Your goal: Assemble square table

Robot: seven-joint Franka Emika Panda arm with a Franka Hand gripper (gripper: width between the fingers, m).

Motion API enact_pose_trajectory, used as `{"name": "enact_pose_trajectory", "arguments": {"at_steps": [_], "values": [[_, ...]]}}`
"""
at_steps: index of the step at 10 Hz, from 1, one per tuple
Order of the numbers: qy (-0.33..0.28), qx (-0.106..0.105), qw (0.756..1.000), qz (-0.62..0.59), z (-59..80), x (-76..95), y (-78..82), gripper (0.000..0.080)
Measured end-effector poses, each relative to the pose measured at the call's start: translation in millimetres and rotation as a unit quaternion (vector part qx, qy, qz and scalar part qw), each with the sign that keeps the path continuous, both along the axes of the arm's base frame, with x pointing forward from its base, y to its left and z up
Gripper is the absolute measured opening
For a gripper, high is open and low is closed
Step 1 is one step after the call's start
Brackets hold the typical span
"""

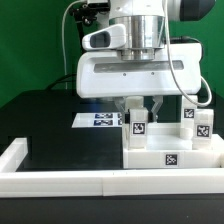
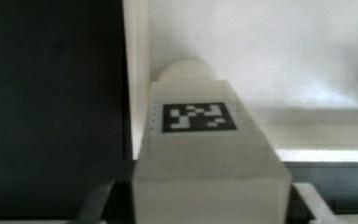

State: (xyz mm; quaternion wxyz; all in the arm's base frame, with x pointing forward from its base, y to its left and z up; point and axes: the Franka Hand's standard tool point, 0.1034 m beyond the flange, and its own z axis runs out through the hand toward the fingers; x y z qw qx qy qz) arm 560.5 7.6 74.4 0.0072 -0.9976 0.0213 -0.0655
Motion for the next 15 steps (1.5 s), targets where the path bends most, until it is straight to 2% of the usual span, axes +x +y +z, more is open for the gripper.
{"name": "enact_pose_trajectory", "arguments": {"at_steps": [1,3,5,8,10,11,13,14,15], "values": [[-0.002,0.013,0.997,-0.077,-0.1,0.7,-0.7,0.0290],[-0.010,0.026,0.982,-0.185,-0.4,1.2,-1.7,0.0290],[-0.012,0.040,0.955,-0.295,-1.0,0.4,-4.5,0.0291],[-0.009,0.067,0.885,-0.461,-1.6,-0.1,-7.2,0.0291],[-0.005,0.075,0.853,-0.516,-2.1,-0.3,-8.6,0.0292],[-0.001,0.083,0.824,-0.561,-2.3,-0.8,-9.7,0.0292],[0.001,0.085,0.813,-0.576,-2.4,-1.0,-10.0,0.0292],[0.001,0.084,0.818,-0.568,-2.7,-1.1,-9.7,0.0367],[0.000,0.078,0.845,-0.530,-2.9,-1.4,-10.2,0.0367]]}}
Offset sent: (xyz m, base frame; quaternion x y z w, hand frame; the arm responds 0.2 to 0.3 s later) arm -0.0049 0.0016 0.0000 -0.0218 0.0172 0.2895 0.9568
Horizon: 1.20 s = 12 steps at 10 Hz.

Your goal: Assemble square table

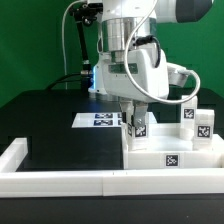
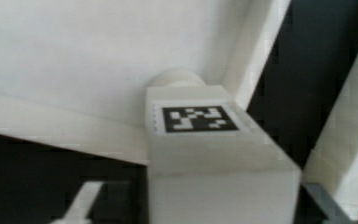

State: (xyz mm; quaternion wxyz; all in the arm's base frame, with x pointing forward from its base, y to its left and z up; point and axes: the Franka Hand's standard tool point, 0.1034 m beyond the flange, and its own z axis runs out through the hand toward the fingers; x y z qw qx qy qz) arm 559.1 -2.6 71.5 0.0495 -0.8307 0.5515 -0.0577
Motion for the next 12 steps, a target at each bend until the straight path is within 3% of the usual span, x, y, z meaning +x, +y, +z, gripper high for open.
{"name": "enact_pose_trajectory", "arguments": {"at_steps": [1,2,3,6,12], "values": [[-0.001,-0.006,0.999,0.038,0.0,0.0,-0.9,0.0555],[-0.002,-0.017,0.994,0.111,-0.1,0.0,-2.7,0.0555],[-0.003,-0.026,0.986,0.167,-0.2,-0.1,-4.2,0.0631],[-0.003,-0.044,0.950,0.309,-0.8,-1.1,1.8,0.0649],[0.010,-0.074,0.836,0.544,-2.9,-3.7,3.4,0.0649]]}}
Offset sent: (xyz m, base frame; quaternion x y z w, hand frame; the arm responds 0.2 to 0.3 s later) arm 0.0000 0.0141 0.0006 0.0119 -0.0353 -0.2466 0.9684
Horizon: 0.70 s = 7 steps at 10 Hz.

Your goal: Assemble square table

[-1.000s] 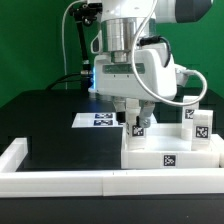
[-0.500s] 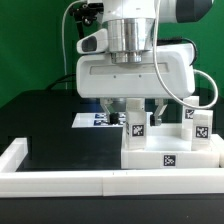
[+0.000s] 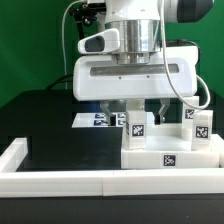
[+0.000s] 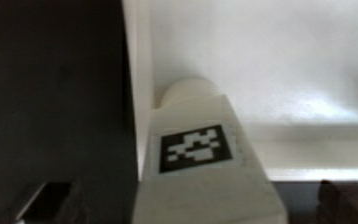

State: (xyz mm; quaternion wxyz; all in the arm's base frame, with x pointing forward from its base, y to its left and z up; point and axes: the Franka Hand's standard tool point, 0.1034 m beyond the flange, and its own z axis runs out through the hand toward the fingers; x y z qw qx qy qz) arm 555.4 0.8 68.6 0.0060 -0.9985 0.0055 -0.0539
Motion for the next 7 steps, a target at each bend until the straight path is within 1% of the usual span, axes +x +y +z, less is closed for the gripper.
{"name": "enact_pose_trajectory", "arguments": {"at_steps": [1,3,4,5,7], "values": [[0.000,0.000,1.000,0.002,0.0,0.0,-0.3,0.0649],[0.000,0.000,1.000,0.001,-0.2,-0.1,-0.4,0.0392],[0.000,0.000,1.000,0.001,-0.2,-0.1,-0.4,0.0392],[0.000,0.001,1.000,-0.004,-0.3,-0.2,-0.4,0.0290],[0.000,0.002,1.000,-0.017,-0.4,-0.2,-0.4,0.0290]]}}
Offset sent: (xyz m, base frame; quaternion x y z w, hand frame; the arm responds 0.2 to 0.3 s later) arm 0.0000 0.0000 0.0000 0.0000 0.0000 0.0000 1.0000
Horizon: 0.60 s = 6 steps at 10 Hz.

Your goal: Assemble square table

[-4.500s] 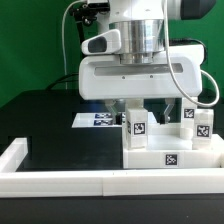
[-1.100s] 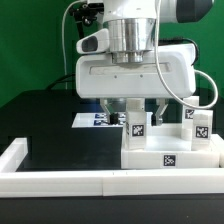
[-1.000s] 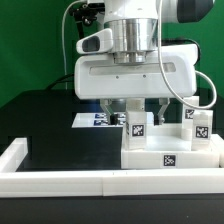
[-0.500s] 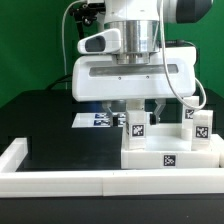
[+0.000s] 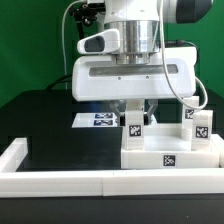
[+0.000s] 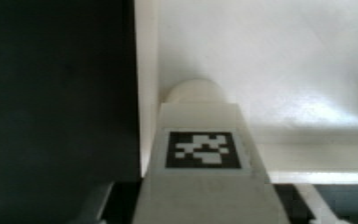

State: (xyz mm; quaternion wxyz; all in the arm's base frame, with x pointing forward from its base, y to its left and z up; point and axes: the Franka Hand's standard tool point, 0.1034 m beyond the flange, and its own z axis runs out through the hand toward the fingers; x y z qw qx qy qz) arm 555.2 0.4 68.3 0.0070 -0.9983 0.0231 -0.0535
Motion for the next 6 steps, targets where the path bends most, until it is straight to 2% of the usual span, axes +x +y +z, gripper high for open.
{"name": "enact_pose_trajectory", "arguments": {"at_steps": [1,3,4,6], "values": [[-0.002,0.008,0.998,-0.057,0.2,0.5,-0.4,0.0290],[-0.011,0.027,0.974,-0.225,-1.0,-1.1,0.8,0.0290],[-0.007,0.034,0.957,-0.288,-1.5,-2.8,5.0,0.0290],[0.007,0.045,0.906,-0.420,-1.9,-4.6,10.9,0.0291]]}}
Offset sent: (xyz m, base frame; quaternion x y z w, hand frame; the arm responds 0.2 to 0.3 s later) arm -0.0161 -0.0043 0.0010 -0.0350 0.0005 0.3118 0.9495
